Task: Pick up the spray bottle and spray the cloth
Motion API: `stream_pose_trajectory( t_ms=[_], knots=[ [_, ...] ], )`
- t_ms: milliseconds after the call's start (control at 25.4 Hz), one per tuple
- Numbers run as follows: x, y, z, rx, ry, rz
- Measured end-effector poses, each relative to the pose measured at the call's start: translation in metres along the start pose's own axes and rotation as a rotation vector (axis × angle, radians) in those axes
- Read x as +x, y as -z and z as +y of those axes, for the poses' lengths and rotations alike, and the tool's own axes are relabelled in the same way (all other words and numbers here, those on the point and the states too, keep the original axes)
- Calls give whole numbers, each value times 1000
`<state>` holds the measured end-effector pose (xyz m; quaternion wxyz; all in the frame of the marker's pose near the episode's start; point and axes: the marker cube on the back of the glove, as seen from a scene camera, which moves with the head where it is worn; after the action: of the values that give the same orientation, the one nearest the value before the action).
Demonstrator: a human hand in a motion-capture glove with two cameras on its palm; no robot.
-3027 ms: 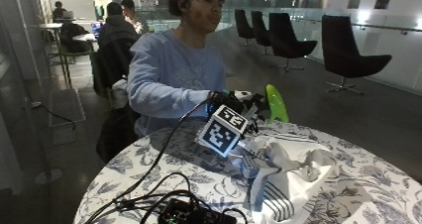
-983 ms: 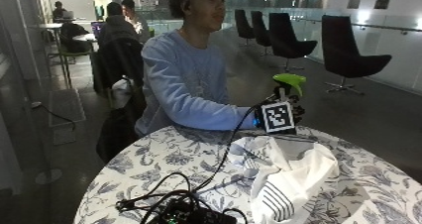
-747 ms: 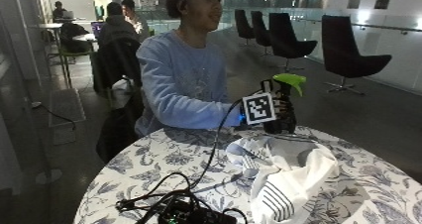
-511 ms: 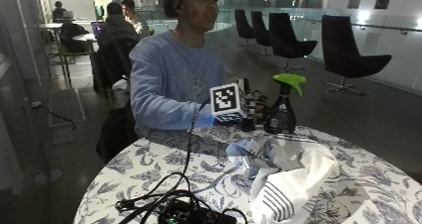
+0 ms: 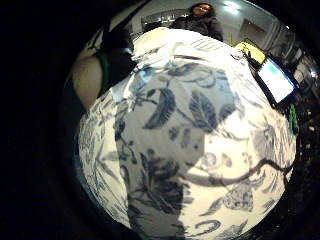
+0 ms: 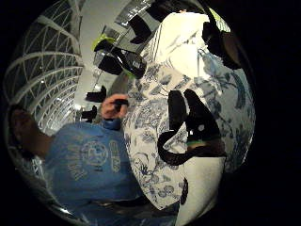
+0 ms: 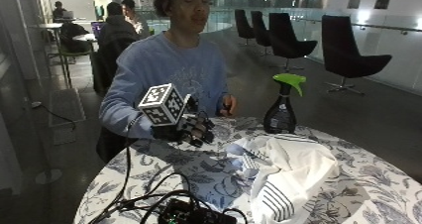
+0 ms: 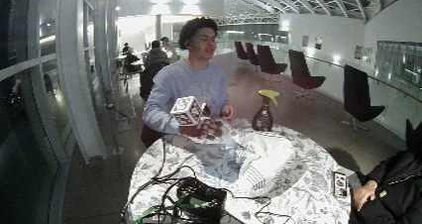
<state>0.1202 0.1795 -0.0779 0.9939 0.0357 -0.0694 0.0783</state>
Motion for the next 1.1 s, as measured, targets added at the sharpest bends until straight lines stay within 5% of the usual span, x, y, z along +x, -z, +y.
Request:
stream_pose_trajectory(
  t_ms=[393,1101],
  knots=[
    [25,16,45,10,-55,66],
    [19,20,46,-6,-27,77]
  ],
)
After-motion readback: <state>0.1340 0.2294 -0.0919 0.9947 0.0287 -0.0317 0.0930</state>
